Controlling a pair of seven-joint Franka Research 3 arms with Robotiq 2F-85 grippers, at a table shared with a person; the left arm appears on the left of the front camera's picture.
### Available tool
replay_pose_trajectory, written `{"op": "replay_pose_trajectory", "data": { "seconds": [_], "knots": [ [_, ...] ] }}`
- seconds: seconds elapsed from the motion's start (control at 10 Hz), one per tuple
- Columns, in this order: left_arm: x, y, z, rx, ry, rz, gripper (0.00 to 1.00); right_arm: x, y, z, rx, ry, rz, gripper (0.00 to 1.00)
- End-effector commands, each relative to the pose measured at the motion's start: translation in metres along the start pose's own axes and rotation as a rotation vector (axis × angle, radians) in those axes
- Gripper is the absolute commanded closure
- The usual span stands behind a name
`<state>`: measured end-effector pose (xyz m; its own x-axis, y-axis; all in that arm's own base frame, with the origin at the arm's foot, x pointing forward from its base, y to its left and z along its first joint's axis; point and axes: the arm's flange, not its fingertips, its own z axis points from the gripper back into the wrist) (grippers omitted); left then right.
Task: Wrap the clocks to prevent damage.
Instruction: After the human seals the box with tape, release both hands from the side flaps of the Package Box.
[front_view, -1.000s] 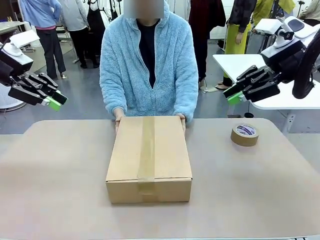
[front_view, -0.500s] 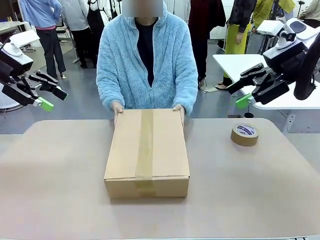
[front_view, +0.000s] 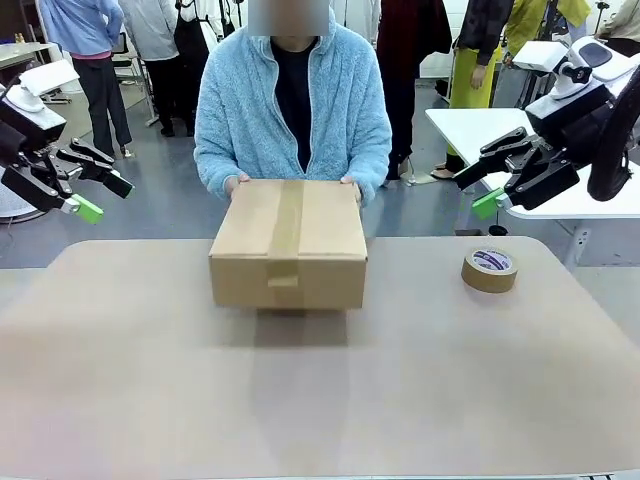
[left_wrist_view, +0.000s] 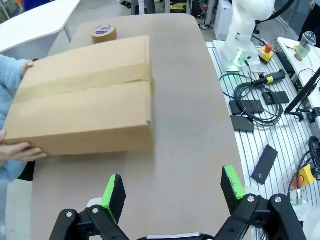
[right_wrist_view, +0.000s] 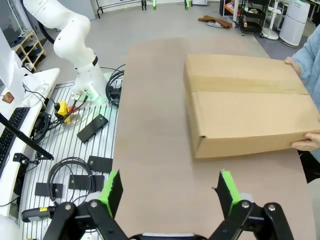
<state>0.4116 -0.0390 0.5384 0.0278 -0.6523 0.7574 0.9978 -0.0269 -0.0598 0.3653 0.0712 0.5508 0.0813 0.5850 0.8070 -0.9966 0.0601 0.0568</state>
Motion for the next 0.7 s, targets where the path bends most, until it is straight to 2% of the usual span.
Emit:
{"op": "replay_pose_trajectory", "data": {
  "seconds": [0.0,0.3,0.5,0.6],
  "knots": [
    [0.000,0.000,-0.001,-0.009,-0.015,0.005,0.00,0.000,-0.001,0.000,-0.005,0.000,0.000,0.00],
    [-0.001,0.000,0.000,-0.004,-0.002,0.003,0.00,0.000,0.000,0.000,-0.001,0.000,0.000,0.00],
    [-0.036,0.018,0.017,0.051,-0.170,0.025,0.00,-0.032,-0.026,0.033,-0.058,-0.150,-0.066,0.00],
    [-0.050,0.021,0.020,0.070,-0.217,0.020,0.00,-0.045,-0.031,0.042,-0.066,-0.196,-0.065,0.00]
  ]
}}
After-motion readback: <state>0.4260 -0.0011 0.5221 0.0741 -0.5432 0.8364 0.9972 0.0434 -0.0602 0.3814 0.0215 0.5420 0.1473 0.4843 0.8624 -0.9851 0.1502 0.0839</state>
